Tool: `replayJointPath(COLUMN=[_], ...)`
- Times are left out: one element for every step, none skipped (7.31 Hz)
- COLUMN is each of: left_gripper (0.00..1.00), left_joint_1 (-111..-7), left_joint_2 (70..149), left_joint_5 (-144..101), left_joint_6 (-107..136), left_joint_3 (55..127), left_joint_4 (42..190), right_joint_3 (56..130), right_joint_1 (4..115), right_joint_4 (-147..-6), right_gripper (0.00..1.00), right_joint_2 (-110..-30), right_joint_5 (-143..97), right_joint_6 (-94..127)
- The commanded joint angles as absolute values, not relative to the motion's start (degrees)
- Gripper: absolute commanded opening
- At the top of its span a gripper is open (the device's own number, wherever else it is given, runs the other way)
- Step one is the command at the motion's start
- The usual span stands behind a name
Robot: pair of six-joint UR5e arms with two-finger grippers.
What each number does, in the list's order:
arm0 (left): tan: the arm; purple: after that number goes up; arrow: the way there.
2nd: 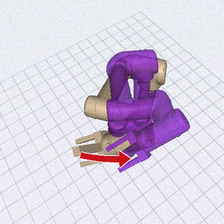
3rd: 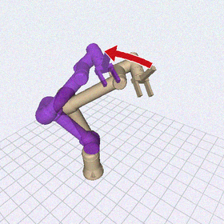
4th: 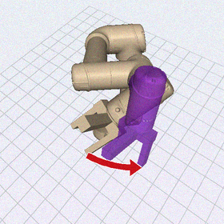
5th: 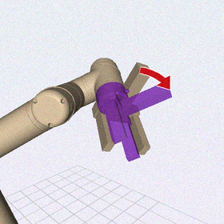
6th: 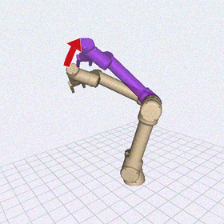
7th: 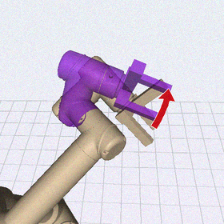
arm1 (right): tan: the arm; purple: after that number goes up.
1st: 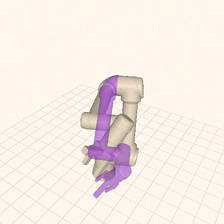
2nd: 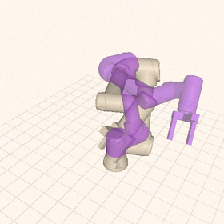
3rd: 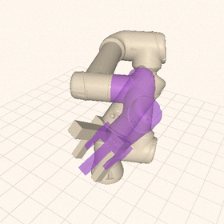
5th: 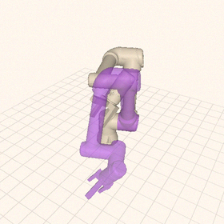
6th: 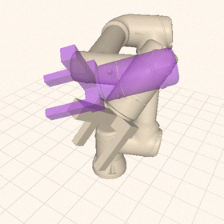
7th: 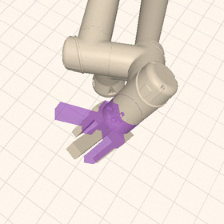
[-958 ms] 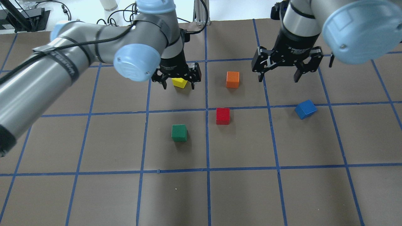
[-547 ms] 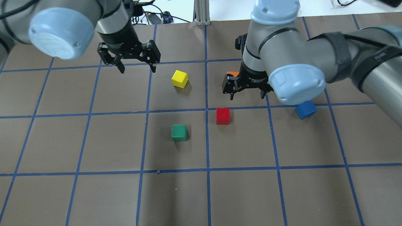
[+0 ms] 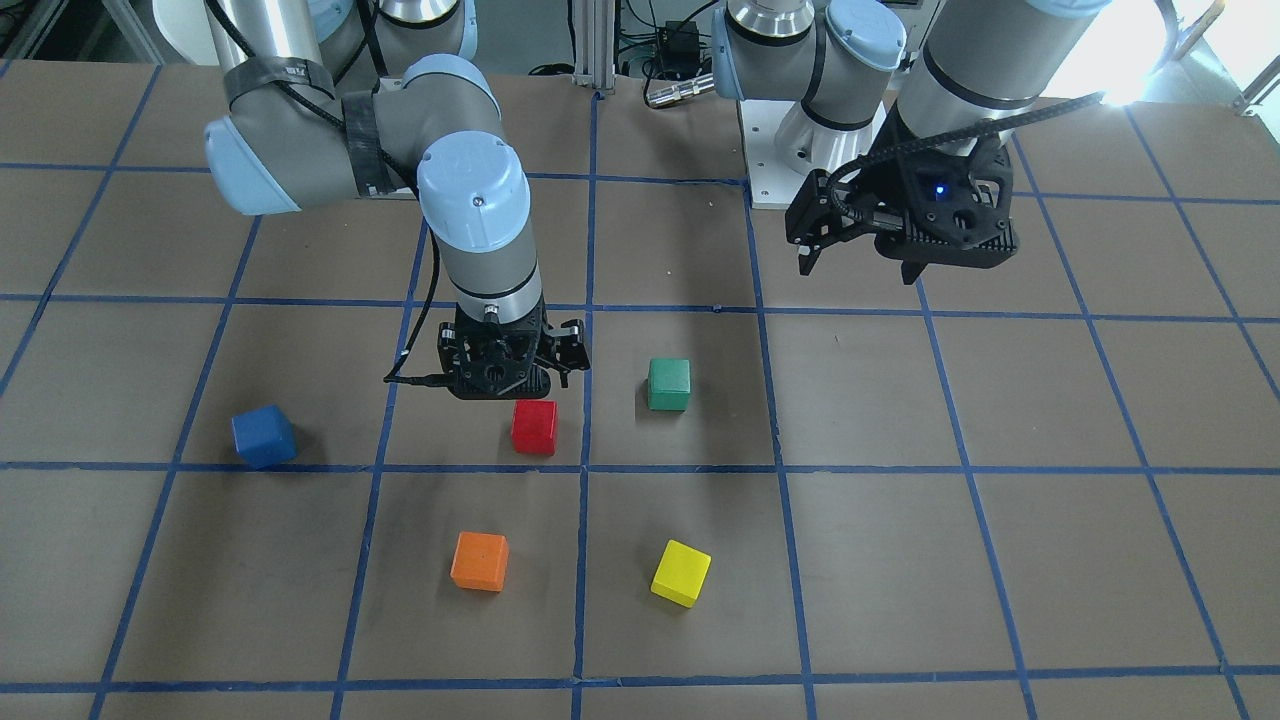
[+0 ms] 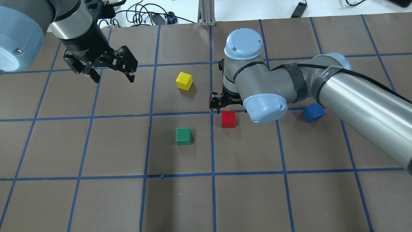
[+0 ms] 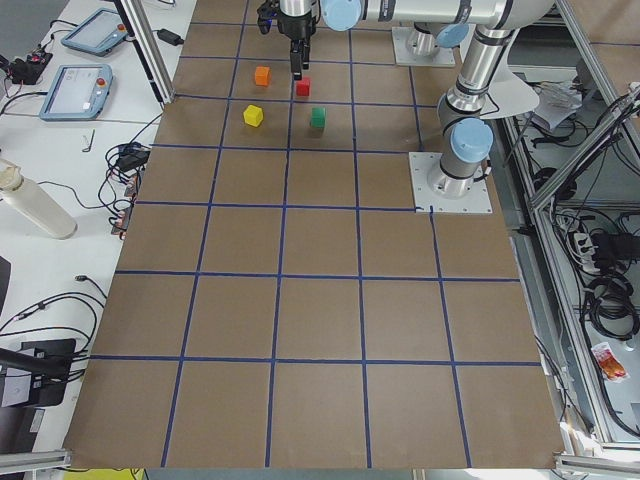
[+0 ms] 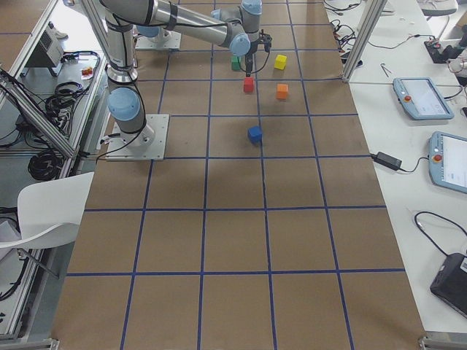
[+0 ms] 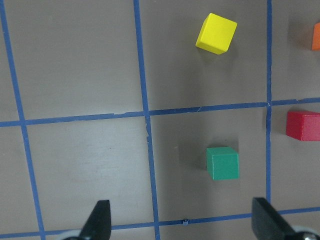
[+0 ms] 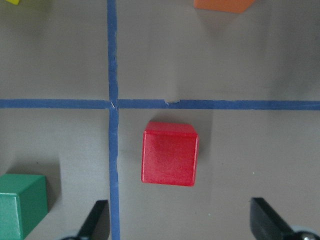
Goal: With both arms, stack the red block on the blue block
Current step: 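Grasp the red cube with the right gripper and lift it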
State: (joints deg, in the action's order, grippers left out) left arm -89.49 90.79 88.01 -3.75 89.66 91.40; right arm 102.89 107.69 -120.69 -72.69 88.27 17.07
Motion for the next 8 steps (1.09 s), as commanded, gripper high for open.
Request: replayJointPath(left_gripper=[1.00,1.00,1.00,1.00,1.00,1.00,1.00,1.00], left_joint_1=[-88.7,-88.7,-88.8,-88.8,-88.8,-88.8,-88.8,-88.8], left_joint_2=[89.4,89.4,89.3,89.4,89.4,89.4,89.4,89.5], left_joint_5=[88.0,88.1,88.0,87.9,87.9,88.0,88.0,87.9], left_joint_6=[-4.8,-5.3,-5.9,-5.9,-5.9,-5.9,-5.9,-5.9], left_joint_3=[91.4,91.7,92.1,92.2,92.3,92.3,92.3,92.3], left_joint_4=[91.2,91.3,91.2,91.1,91.1,91.1,91.1,91.1], right_joint_3=[103.0,102.8,102.7,103.1,102.9,102.7,102.7,102.8], right_joint_1=[108.7,108.7,108.7,108.7,108.7,108.6,108.6,108.6], right_joint_4=[-125.0,-125.8,-128.9,-129.1,-129.0,-128.9,-128.5,-127.1], right_gripper=[1.00,1.00,1.00,1.00,1.00,0.94,0.68,0.34], right_joint_2=[-69.2,-67.2,-64.5,-63.7,-63.3,-62.8,-62.8,-63.0], right_joint_5=[88.2,88.4,88.7,88.9,88.6,88.6,88.7,88.6], right_joint_6=[19.3,21.0,24.8,26.8,27.7,27.6,27.1,26.0])
